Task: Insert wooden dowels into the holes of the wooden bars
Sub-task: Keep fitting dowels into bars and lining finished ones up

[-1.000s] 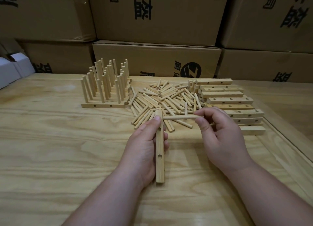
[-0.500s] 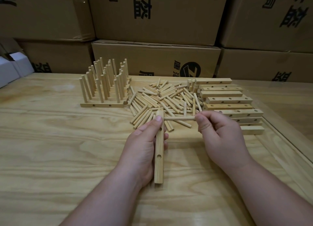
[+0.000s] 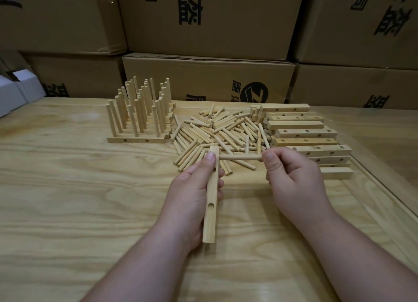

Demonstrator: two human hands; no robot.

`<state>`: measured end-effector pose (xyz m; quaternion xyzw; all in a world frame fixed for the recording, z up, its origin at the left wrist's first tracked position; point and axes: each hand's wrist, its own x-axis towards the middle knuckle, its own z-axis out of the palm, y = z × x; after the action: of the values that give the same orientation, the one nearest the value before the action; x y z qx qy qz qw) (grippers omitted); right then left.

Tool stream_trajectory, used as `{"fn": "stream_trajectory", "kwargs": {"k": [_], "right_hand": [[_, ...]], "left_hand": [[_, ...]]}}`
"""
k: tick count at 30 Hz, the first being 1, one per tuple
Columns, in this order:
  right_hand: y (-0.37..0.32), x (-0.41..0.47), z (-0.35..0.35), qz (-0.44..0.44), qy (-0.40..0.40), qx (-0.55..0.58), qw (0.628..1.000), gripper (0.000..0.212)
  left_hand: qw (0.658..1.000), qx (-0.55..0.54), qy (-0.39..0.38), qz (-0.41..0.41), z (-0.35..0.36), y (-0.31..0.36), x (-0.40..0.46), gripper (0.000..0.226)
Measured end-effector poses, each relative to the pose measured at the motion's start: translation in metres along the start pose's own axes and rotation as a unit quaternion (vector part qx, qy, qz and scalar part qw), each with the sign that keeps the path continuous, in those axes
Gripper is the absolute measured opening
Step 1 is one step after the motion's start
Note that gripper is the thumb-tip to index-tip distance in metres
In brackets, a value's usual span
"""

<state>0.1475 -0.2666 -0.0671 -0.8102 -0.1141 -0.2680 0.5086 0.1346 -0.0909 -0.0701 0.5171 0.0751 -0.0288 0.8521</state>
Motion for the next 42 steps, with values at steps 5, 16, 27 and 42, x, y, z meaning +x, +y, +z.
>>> {"fn": "stream_trajectory", "kwargs": {"k": [5, 16, 27, 42], "right_hand": [[0.001, -0.007, 0.008, 0.06, -0.092, 0.045, 0.993, 0.05], [0.008, -0.008, 0.02, -0.033, -0.374, -0.308, 0.874, 0.073], [0.001, -0.009, 0.019, -0.041, -0.335, -0.283, 0.898, 0.06], [0.007, -0.006, 0.017, 0.022, -0.224, -0.335, 0.915, 0.048]], "left_hand": [[0.999, -0.008, 0.042, -0.007, -0.001, 0.001, 0.001, 0.041], [0.988, -0.143, 0.026, -0.046, -0.001, 0.004, 0.007, 0.039], [0.985, -0.165, 0.022, -0.054, -0.001, 0.004, 0.008, 0.038], [0.98, -0.19, 0.036, -0.053, 0.0, 0.006, 0.007, 0.034]]}}
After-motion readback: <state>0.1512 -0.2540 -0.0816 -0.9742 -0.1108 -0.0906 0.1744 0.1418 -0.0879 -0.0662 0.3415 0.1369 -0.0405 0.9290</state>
